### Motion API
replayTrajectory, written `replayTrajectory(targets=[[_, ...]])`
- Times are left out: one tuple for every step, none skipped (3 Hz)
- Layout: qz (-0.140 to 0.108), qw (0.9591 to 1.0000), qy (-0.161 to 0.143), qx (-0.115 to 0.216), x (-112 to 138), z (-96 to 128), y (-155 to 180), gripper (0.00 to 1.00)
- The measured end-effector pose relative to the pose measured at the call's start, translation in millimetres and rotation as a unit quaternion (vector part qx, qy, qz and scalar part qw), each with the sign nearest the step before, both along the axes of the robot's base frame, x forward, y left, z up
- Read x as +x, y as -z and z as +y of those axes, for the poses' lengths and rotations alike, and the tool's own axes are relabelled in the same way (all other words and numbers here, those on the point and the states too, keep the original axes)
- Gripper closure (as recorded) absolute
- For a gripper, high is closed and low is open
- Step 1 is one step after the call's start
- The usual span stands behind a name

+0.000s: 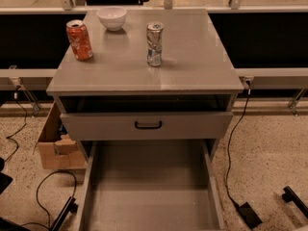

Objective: Close middle drawer

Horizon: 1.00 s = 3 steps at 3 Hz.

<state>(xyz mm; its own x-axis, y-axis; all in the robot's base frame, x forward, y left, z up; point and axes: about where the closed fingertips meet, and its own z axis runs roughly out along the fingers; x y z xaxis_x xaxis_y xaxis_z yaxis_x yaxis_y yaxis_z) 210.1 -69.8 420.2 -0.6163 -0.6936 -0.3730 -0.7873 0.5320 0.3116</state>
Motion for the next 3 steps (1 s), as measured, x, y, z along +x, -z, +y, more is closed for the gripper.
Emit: replayTrajectory(targets=[[0.006,0.9995,0.005,0.031,17,19,42,1.0],[0.023,0.9975,-0.006,0.067,37,47,102,1.0],[0.035,0.9958,-0.013,0.083,52,60,134,1.0]])
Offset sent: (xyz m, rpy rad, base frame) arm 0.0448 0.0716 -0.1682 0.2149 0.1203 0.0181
